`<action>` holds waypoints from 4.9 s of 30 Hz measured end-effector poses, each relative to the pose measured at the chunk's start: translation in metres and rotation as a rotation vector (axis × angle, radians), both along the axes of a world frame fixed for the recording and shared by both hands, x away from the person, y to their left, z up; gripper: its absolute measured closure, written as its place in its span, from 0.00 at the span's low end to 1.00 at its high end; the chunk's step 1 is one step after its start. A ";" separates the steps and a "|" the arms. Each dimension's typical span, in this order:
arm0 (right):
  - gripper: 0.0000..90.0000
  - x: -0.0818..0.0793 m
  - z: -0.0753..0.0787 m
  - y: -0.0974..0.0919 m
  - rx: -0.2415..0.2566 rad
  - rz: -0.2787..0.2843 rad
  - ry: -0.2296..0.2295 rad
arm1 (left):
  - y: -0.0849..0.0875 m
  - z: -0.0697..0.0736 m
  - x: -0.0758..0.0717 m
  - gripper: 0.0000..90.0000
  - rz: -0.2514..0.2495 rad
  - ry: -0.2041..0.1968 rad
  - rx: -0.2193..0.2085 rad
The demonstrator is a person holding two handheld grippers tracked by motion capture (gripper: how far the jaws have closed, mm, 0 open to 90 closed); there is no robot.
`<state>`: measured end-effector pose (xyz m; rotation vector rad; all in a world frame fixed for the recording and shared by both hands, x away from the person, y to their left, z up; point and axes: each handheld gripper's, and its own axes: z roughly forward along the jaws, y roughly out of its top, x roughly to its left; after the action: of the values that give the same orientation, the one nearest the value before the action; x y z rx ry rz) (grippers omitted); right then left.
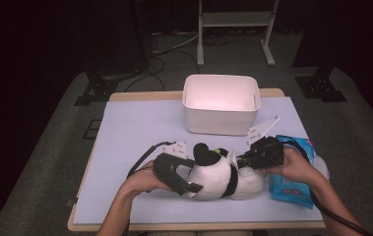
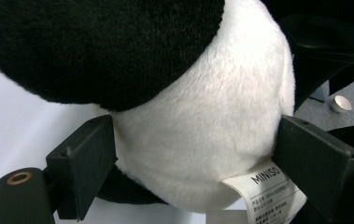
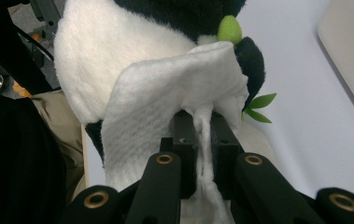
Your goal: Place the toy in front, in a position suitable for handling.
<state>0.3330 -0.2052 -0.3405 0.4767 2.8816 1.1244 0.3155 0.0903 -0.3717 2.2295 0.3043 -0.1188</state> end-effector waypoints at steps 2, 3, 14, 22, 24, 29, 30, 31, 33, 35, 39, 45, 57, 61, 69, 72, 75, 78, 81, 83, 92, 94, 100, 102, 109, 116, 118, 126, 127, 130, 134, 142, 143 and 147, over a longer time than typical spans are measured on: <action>0.93 0.000 0.000 0.000 -0.002 -0.002 -0.005 | -0.003 -0.004 -0.001 0.13 -0.009 -0.008 0.022; 0.93 0.000 0.000 0.000 -0.005 -0.007 -0.007 | -0.005 -0.006 -0.002 0.12 -0.010 -0.008 0.033; 0.93 -0.003 0.001 0.000 0.003 -0.013 -0.011 | -0.001 -0.002 0.000 0.33 0.012 -0.067 0.005; 0.93 -0.002 0.006 -0.003 0.070 -0.022 -0.011 | 0.002 0.025 -0.001 0.37 0.010 -0.137 0.024; 0.93 -0.002 0.006 -0.002 0.094 -0.037 -0.017 | 0.004 0.030 -0.001 0.37 0.018 -0.141 0.018; 0.93 -0.001 0.011 0.006 0.116 -0.030 -0.046 | 0.012 0.042 -0.001 0.37 0.022 -0.170 0.029; 0.93 -0.001 0.012 0.006 0.123 -0.031 -0.047 | 0.014 0.044 -0.001 0.37 0.026 -0.175 0.022; 0.93 -0.001 0.013 0.007 0.129 -0.034 -0.044 | 0.015 0.047 -0.001 0.37 0.025 -0.178 0.018; 0.93 -0.001 0.013 0.008 0.123 -0.027 -0.045 | 0.016 0.050 -0.001 0.37 0.029 -0.181 0.025; 0.93 0.000 0.011 0.009 0.106 -0.022 -0.043 | 0.015 0.050 -0.001 0.38 0.023 -0.186 0.041; 0.93 0.000 0.005 0.006 0.083 -0.018 -0.034 | 0.014 0.045 0.000 0.37 0.025 -0.164 0.035; 0.93 -0.001 -0.003 -0.002 0.097 -0.023 -0.003 | 0.015 0.042 0.000 0.29 0.042 -0.144 0.014; 0.93 -0.003 -0.008 -0.014 0.112 -0.033 0.021 | 0.007 0.029 0.003 0.18 0.040 -0.112 0.011; 0.93 -0.002 -0.010 -0.017 0.132 -0.040 0.026 | 0.009 0.030 0.003 0.30 0.054 -0.124 -0.016; 0.93 -0.004 -0.007 -0.020 0.167 -0.040 0.021 | 0.007 0.045 0.001 0.40 0.047 -0.166 0.000; 0.93 -0.004 -0.008 -0.021 0.185 -0.042 0.025 | 0.007 0.051 0.001 0.41 0.041 -0.181 0.010; 0.93 -0.005 -0.011 -0.019 0.204 -0.040 0.027 | 0.007 0.058 -0.001 0.42 0.041 -0.191 0.016; 0.93 -0.005 -0.014 -0.016 0.218 -0.033 0.038 | 0.008 0.063 -0.001 0.42 0.037 -0.204 0.033; 0.93 -0.004 -0.014 -0.016 0.215 -0.029 0.050 | 0.007 0.064 -0.002 0.42 0.033 -0.204 0.036; 0.93 -0.004 -0.008 -0.018 0.199 -0.025 0.036 | 0.005 0.063 -0.002 0.41 0.029 -0.208 0.029; 0.93 -0.005 0.019 -0.024 0.174 -0.038 -0.013 | -0.003 0.063 -0.004 0.41 0.029 -0.213 0.023; 0.93 -0.004 0.025 -0.023 0.166 -0.031 -0.025 | -0.004 0.064 -0.005 0.40 0.028 -0.214 0.025; 0.93 -0.003 0.042 -0.020 0.178 -0.020 -0.052 | -0.009 0.065 -0.005 0.40 0.023 -0.215 0.022; 0.93 -0.002 0.049 -0.017 0.170 -0.014 -0.064 | -0.012 0.066 -0.004 0.40 0.021 -0.217 0.028; 0.92 0.001 0.069 0.000 0.161 0.023 -0.095 | -0.018 0.068 -0.004 0.40 0.015 -0.221 0.037; 0.92 0.000 0.071 0.013 0.141 0.055 -0.098 | -0.020 0.068 -0.003 0.40 0.012 -0.217 0.044; 0.93 0.001 0.069 0.014 0.130 0.054 -0.096 | -0.020 0.067 -0.003 0.39 0.012 -0.215 0.042; 0.93 0.000 0.062 0.007 0.124 0.035 -0.086 | -0.022 0.068 -0.002 0.33 0.015 -0.210 0.031; 0.93 0.000 0.062 0.006 0.124 0.037 -0.090 | -0.022 0.068 -0.001 0.32 0.017 -0.208 0.029; 0.93 0.000 0.061 0.002 0.124 0.030 -0.096 | -0.021 0.068 -0.001 0.32 0.022 -0.206 0.023; 0.93 -0.002 0.060 0.000 0.123 0.021 -0.097 | -0.023 0.067 -0.001 0.36 0.019 -0.211 0.014; 0.93 -0.003 0.073 0.007 0.102 0.036 -0.123 | -0.029 0.068 -0.002 0.40 0.006 -0.220 -0.003; 0.93 -0.003 0.075 0.011 0.091 0.038 -0.128 | -0.030 0.068 -0.002 0.40 0.006 -0.220 -0.002; 0.93 0.000 0.076 0.020 0.070 0.054 -0.131 | -0.029 0.069 -0.002 0.40 0.011 -0.219 0.007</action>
<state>0.3333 -0.1853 -0.2647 0.3153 2.7661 1.2192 0.3139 0.0611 -0.3030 2.2231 0.1969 0.1321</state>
